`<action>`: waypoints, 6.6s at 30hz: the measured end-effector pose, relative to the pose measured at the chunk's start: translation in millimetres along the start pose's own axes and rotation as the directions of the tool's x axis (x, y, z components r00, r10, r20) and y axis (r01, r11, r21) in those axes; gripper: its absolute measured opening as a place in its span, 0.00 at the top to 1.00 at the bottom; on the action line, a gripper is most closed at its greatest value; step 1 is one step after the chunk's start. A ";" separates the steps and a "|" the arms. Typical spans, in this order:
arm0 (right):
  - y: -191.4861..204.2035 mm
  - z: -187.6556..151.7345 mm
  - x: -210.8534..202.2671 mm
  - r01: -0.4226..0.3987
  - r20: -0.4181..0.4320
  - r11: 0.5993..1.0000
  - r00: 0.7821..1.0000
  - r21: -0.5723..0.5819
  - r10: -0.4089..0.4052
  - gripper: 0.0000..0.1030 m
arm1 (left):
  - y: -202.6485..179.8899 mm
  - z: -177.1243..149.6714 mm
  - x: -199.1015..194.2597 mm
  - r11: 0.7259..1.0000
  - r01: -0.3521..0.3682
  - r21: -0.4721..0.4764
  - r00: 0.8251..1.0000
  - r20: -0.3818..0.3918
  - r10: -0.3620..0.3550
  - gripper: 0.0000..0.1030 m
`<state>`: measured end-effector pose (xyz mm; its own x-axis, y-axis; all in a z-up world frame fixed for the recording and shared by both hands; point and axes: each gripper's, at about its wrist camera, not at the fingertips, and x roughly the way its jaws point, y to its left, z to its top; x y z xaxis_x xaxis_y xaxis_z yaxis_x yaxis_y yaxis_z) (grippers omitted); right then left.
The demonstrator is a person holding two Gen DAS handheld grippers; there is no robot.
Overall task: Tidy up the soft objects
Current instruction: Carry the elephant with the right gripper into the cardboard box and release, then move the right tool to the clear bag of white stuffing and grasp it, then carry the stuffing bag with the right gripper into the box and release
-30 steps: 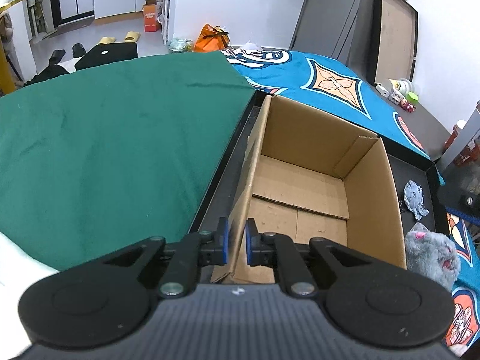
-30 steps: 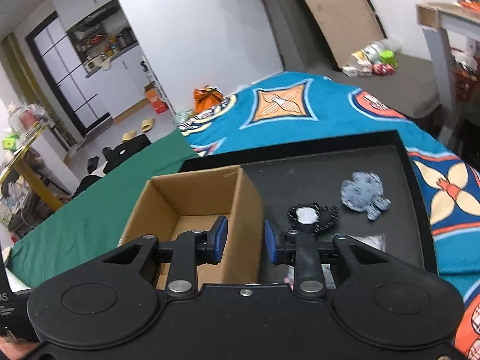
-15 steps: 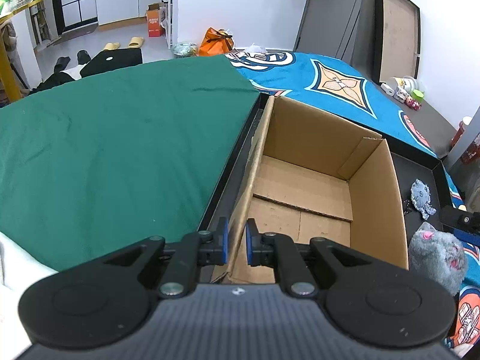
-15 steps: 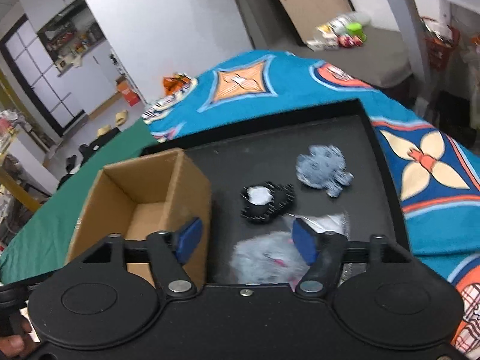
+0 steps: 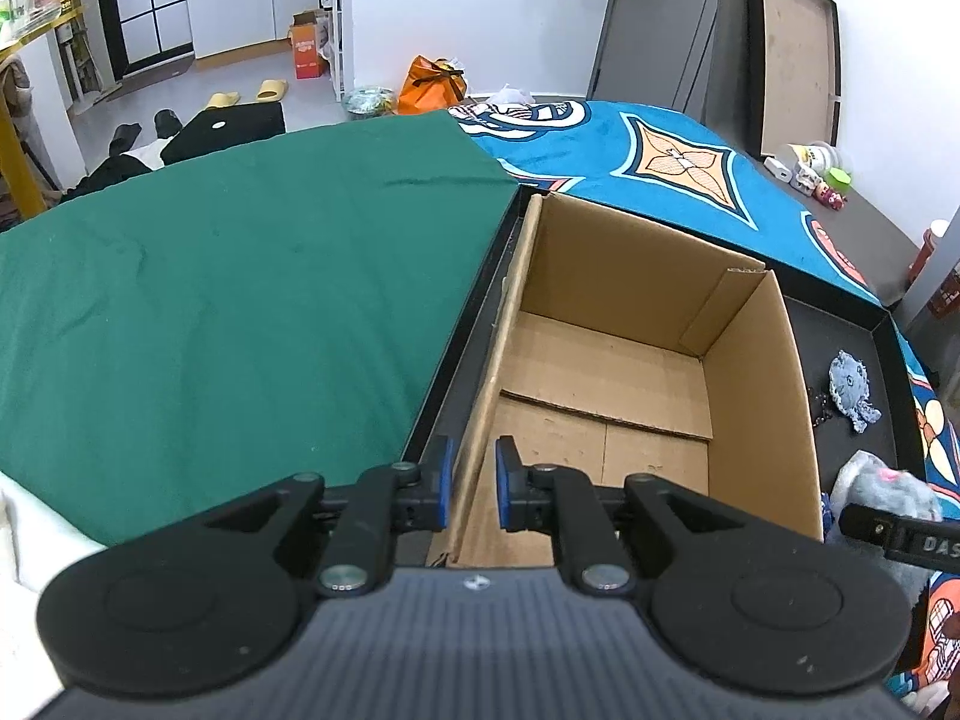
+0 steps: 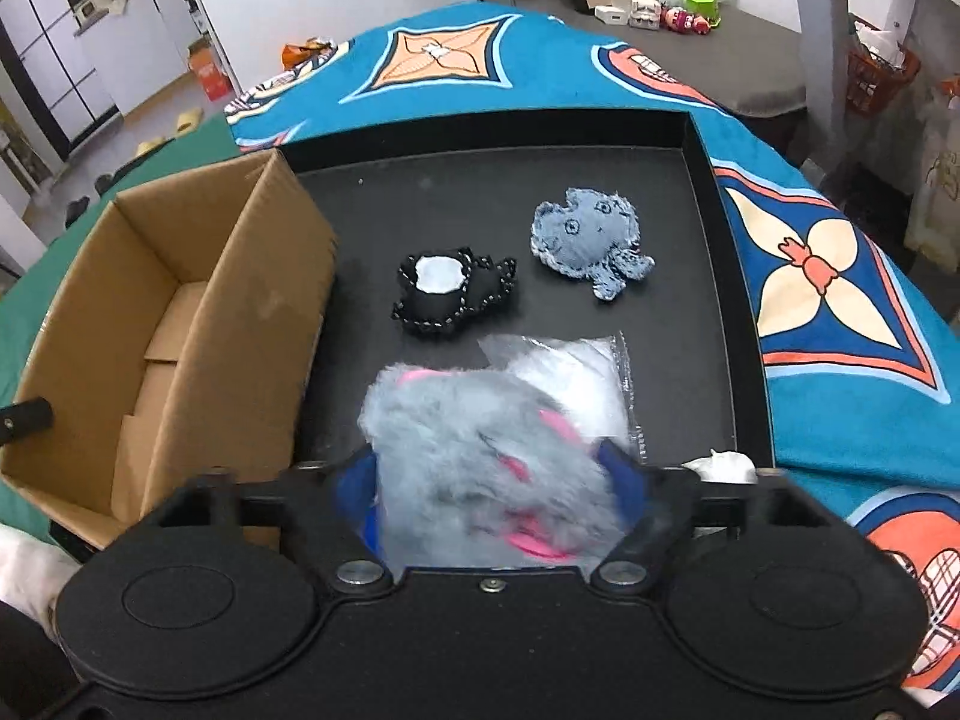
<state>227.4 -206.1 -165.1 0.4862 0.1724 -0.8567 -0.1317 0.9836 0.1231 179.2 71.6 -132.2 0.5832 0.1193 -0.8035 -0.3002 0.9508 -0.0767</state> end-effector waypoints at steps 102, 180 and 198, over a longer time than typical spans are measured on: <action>-58.8 5.8 3.6 -0.119 0.151 0.945 0.986 0.305 0.076 0.51 | -28.3 -0.4 3.2 0.996 -0.048 0.081 0.998 -0.043 0.052 0.37; 57.8 38.0 -61.9 -0.207 0.328 0.977 0.920 -0.056 0.214 0.80 | 14.0 -7.2 4.3 0.996 0.085 -0.024 0.996 0.006 -0.085 0.73; 103.0 56.5 -49.3 -0.188 0.350 0.963 0.903 -0.195 0.248 0.56 | 31.0 -8.2 7.2 0.990 0.104 -0.092 0.994 0.024 -0.102 0.88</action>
<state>238.7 -110.3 -81.9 0.7088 0.4180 -0.5683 -0.3869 0.9039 0.1823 167.9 99.5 -145.1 0.6285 0.0283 -0.7773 -0.3060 0.9278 -0.2136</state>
